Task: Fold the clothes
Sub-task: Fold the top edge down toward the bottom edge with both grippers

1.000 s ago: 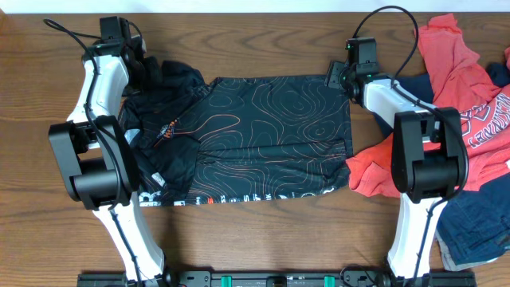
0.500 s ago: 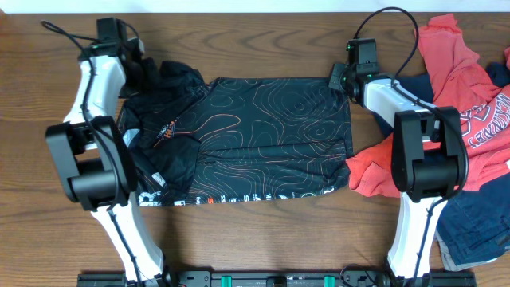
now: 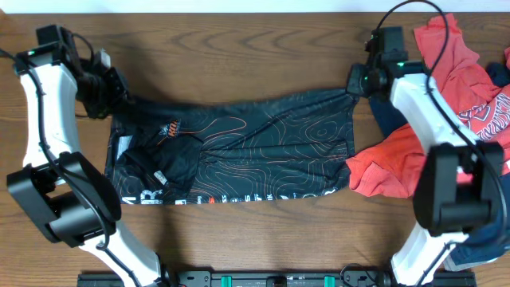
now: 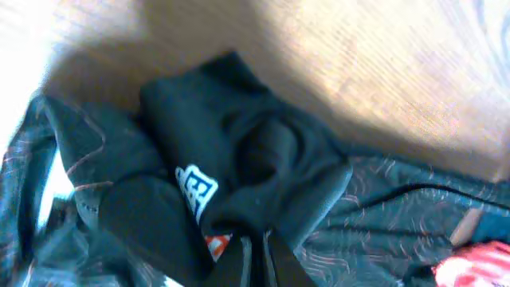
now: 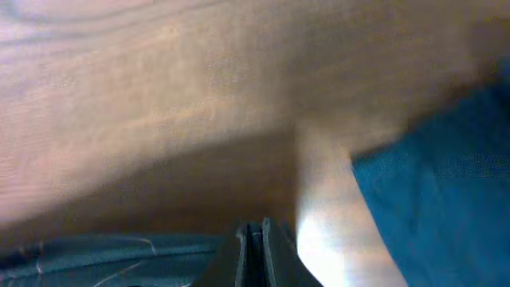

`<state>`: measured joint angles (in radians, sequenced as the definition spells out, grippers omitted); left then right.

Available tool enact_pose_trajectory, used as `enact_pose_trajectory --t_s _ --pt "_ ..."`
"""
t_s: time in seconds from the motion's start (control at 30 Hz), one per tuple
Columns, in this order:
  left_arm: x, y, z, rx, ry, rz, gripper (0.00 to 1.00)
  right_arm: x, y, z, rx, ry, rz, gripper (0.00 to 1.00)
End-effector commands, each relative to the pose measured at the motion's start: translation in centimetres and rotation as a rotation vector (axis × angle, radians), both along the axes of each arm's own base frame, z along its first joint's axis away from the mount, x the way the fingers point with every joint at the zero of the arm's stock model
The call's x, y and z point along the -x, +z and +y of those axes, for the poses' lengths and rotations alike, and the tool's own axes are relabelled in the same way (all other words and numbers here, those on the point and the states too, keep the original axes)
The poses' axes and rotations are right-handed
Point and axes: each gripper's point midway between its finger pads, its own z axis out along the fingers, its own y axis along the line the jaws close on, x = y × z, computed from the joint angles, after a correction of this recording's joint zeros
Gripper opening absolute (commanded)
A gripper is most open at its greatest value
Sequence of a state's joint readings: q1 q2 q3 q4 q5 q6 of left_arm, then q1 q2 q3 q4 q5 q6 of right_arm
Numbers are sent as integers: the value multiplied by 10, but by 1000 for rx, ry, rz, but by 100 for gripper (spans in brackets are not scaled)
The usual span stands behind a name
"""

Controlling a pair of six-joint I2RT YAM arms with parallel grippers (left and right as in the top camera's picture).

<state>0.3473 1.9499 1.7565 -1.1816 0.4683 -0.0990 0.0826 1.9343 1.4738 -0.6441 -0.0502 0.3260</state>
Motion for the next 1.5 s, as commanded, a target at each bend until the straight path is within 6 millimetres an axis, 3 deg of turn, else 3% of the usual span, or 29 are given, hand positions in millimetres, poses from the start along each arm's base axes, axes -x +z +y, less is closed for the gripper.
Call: enact_pose_trajectory --t_s 0.0,0.23,0.4,0.67,0.83,0.97,1.07,1.17,1.23,1.3,1.37,1.47 --pt "19 14 6 20 3 14 6 17 14 -2 15 42 29 7" --pt "70 12 9 55 -5 196 6 72 -2 -6 37 66 258 4" --pt "93 2 19 6 0 301 6 95 -6 -8 43 69 353 3" --pt "124 -13 22 -36 -8 448 6 117 -7 -8 45 80 444 2" --pt "140 -13 21 -36 -19 518 6 123 -7 -5 58 133 460 2" --pt "142 -12 21 -41 -22 527 6 129 -7 1 58 171 480 2" --pt "146 -11 22 -50 -26 546 6 136 -6 9 52 240 499 4" --pt "151 -9 21 -47 -30 566 6 142 -6 10 63 279 522 18" --pt "153 -9 20 -43 -31 574 6 144 -6 5 83 271 531 21" --pt "153 -8 20 -42 -32 577 14 143 -6 -1 96 234 534 20" --pt "153 -8 20 -42 -32 577 39 141 -6 -12 121 158 535 20" --pt "153 -8 20 -41 -32 576 40 138 -7 -25 132 83 530 21"
